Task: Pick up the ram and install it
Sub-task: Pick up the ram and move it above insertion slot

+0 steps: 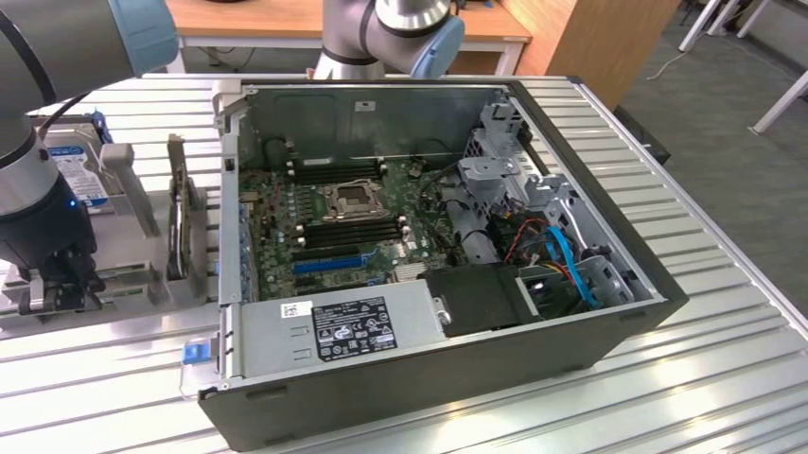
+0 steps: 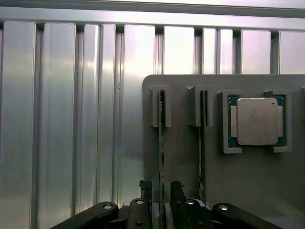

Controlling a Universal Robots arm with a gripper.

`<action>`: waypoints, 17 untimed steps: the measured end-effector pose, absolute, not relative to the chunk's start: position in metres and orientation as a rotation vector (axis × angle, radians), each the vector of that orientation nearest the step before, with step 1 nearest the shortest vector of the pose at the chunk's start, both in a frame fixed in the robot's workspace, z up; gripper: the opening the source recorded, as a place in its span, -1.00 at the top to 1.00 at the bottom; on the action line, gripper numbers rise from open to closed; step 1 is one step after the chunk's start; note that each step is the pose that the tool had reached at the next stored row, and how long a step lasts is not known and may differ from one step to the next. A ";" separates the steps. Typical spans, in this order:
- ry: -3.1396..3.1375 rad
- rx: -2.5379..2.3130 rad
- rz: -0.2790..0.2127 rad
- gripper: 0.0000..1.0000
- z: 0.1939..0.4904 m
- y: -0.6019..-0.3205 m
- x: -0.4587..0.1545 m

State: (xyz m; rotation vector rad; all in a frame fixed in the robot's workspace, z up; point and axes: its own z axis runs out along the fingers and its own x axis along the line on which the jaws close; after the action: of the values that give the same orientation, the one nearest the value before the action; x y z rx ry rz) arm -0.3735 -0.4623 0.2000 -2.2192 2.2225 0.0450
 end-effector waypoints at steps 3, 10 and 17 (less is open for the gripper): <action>2.222 -2.219 0.045 0.40 0.200 -0.462 -0.374; 2.222 -2.219 0.045 0.40 0.200 -0.462 -0.374; 2.222 -2.219 0.045 0.25 0.200 -0.462 -0.374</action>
State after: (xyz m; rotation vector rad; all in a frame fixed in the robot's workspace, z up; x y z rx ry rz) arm -0.3735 -0.4623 0.2000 -2.2192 2.2225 0.0450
